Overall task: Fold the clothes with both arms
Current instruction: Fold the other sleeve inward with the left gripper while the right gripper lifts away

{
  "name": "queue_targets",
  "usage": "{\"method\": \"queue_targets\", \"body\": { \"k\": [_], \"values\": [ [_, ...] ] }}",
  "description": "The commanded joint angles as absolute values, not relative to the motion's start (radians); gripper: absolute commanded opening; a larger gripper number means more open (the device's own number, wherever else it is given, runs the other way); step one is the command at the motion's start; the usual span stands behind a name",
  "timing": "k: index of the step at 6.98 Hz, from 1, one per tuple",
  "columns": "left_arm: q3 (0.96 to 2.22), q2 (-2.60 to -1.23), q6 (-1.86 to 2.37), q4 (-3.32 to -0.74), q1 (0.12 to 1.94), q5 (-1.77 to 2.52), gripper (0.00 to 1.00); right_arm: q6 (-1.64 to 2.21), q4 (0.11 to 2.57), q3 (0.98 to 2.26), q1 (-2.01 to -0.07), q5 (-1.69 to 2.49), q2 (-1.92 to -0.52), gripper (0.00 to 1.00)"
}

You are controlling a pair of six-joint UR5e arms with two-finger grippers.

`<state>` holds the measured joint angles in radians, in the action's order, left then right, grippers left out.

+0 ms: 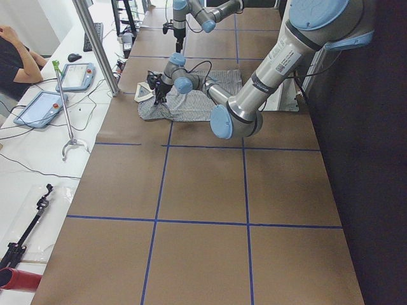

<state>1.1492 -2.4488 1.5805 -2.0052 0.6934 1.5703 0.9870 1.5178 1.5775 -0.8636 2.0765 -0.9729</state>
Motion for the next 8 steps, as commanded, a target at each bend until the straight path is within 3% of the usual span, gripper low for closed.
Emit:
{"method": "queue_targets", "body": {
  "k": [1,2,3,6,8],
  "values": [
    [1.033,-2.535,1.618,-2.063,0.683,1.569,0.0,0.989,1.506,1.577,-0.864,2.077,-0.977,1.0],
    [1.028,-2.533,1.608,-2.095,0.683,1.569,0.78,0.989,1.506,1.575,-0.864,2.075,-0.979,1.0],
    [1.029,-2.534,1.533,-2.1,0.683,1.569,1.0,0.988,1.506,1.575,-0.864,2.075,-0.98,1.0],
    [1.057,-2.519,1.475,-2.135,0.702,1.584,1.0,0.992,1.485,1.565,-0.864,2.077,-0.979,1.0],
    [1.328,-2.304,1.346,-2.091,0.704,1.746,1.0,1.061,1.483,1.607,-0.858,2.082,-1.0,1.0]
  ]
}}
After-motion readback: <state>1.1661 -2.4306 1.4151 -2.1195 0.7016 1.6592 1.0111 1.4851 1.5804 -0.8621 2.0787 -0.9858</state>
